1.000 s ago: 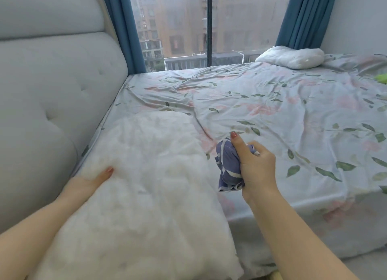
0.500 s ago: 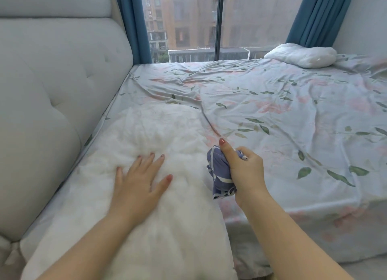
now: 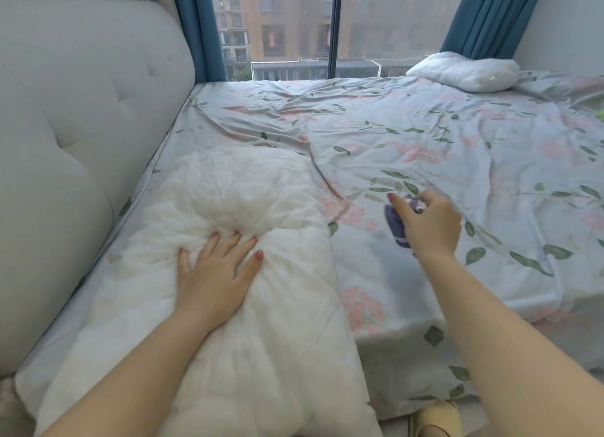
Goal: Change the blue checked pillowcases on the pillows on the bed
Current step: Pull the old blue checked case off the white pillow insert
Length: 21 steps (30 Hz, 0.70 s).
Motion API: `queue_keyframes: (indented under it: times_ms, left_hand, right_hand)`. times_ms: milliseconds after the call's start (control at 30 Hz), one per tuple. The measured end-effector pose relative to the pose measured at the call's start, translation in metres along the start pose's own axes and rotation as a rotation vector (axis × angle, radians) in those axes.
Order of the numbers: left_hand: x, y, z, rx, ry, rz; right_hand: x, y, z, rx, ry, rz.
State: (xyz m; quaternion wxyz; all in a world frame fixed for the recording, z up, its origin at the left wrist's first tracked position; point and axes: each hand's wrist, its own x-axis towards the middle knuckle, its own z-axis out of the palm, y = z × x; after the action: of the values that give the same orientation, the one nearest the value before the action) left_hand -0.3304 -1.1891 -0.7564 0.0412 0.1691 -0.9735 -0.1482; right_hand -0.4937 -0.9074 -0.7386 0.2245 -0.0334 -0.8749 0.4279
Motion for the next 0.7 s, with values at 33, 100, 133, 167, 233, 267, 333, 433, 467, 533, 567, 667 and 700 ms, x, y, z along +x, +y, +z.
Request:
queue_keyframes:
  times_ms: [33,100,133,167,233,267,333,433,467,533,567,667,700]
  left_hand:
    - [-0.001,0.000,0.000,-0.002,0.003,0.001]
    - [-0.002,0.000,0.002,-0.003,0.013,0.006]
    - [-0.002,0.001,0.003,0.002,0.017,0.008]
    - [-0.001,0.001,0.003,0.009,0.020,0.010]
    - [0.000,0.002,0.004,0.016,0.023,0.004]
    - [0.000,0.003,0.004,0.016,0.026,-0.001]
    - [0.000,0.004,0.005,0.015,0.035,-0.009]
    - [0.000,0.005,0.005,0.015,0.036,-0.018]
    - [0.000,0.006,0.005,0.015,0.036,-0.020]
    - [0.000,0.007,0.005,0.015,0.040,-0.021]
    - [0.000,0.007,0.005,0.015,0.042,-0.020]
    - [-0.001,0.007,0.004,0.008,0.047,-0.017]
    - [-0.001,0.006,0.004,0.005,0.048,-0.017]
  right_hand:
    - [0.010,0.012,-0.004,-0.079,0.042,-0.030]
    - [0.028,0.036,-0.010,-0.198,0.094,-0.031]
    - [0.035,0.047,-0.012,-0.242,0.109,-0.020]
    - [0.041,0.056,-0.013,-0.279,0.122,-0.012]
    - [0.051,0.070,-0.014,-0.332,0.147,-0.007]
    - [0.054,0.075,-0.014,-0.347,0.162,-0.012]
    - [0.060,0.086,-0.011,-0.379,0.149,-0.033]
    - [0.062,0.105,-0.004,-0.513,-0.026,-0.062]
    - [0.062,0.110,-0.002,-0.548,-0.087,-0.062]
    - [0.062,0.111,-0.003,-0.564,-0.160,-0.041]
    - [0.062,0.109,-0.004,-0.558,-0.181,-0.029]
    - [0.060,0.101,-0.012,-0.546,-0.204,-0.005]
    - [0.058,0.096,-0.015,-0.530,-0.196,-0.004]
